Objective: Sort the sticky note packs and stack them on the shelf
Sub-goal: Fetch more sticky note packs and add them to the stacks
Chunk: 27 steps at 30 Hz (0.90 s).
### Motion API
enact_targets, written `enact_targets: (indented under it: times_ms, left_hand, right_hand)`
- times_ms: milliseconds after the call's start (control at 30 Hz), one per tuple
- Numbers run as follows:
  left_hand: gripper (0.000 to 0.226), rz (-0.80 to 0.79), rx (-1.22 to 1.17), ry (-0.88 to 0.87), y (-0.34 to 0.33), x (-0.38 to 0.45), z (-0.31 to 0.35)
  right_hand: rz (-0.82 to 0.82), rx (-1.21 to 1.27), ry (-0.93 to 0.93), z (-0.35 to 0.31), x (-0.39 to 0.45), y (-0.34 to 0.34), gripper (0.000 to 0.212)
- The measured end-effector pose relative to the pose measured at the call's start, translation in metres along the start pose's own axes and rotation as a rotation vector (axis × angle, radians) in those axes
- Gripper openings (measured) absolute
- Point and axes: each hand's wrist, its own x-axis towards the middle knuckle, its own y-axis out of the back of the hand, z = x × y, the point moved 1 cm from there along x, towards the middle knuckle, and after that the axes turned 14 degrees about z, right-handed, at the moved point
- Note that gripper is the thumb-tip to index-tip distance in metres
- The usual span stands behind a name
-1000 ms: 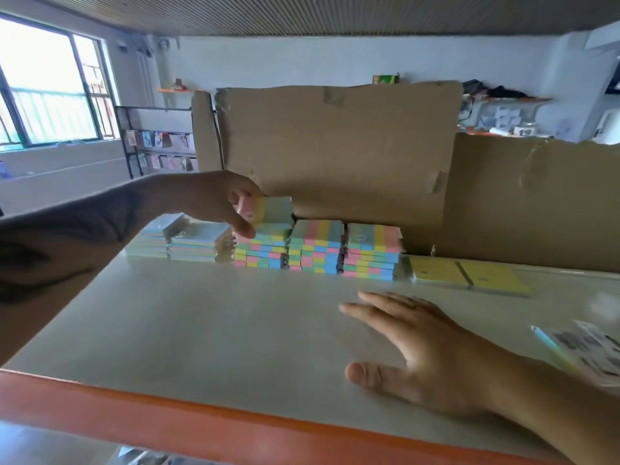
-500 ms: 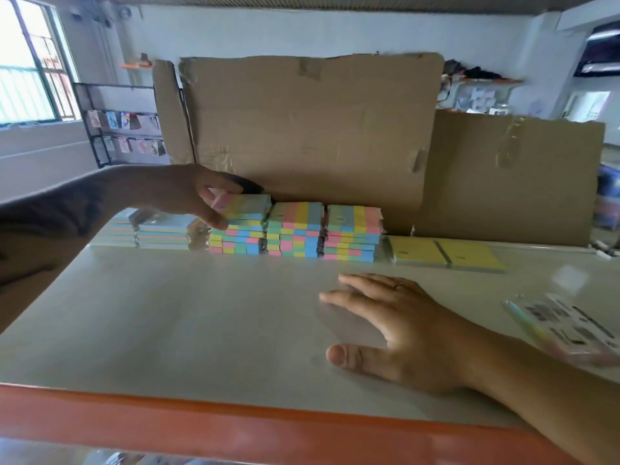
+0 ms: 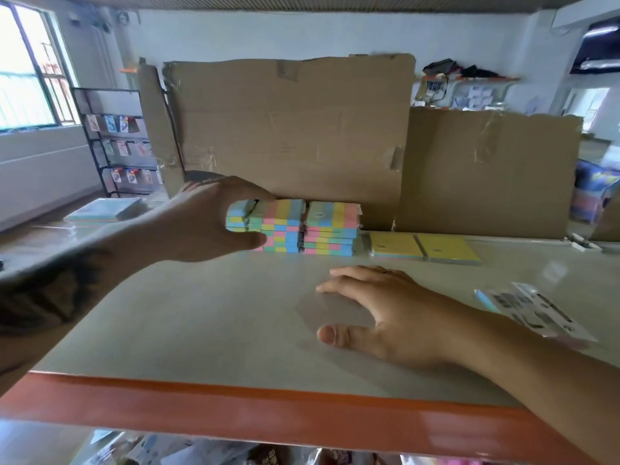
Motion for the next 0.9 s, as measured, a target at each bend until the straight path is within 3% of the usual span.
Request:
enact_targets:
  times_ms: [267,467,667,900]
  left_hand:
    - [0.056,-0.116,-0.063,-0.183,-0.064,0.004,0.091]
    - [0.062,-0.232,-0.175,-0.245,-0.105,0.021,0.16]
    - [0.064,-0.208,-0.211,-0.327,-0.132,0.031,0.208]
    - [0.055,-0.156,-0.389,-0.303,-0.145,0.026,0.195]
  right_hand:
    - [0.102,-0.1,-0.047,0.058,-0.052,0.038,0.072]
    - [0.181,-0.099,-0.237,0.113,-0.1,0.065,0.062]
    - [0.268,-0.159,-0.446,0.129,-0.122,0.059,0.08]
    - [0.405,0.001,-0.397,0.11,-0.117,0.054,0.039]
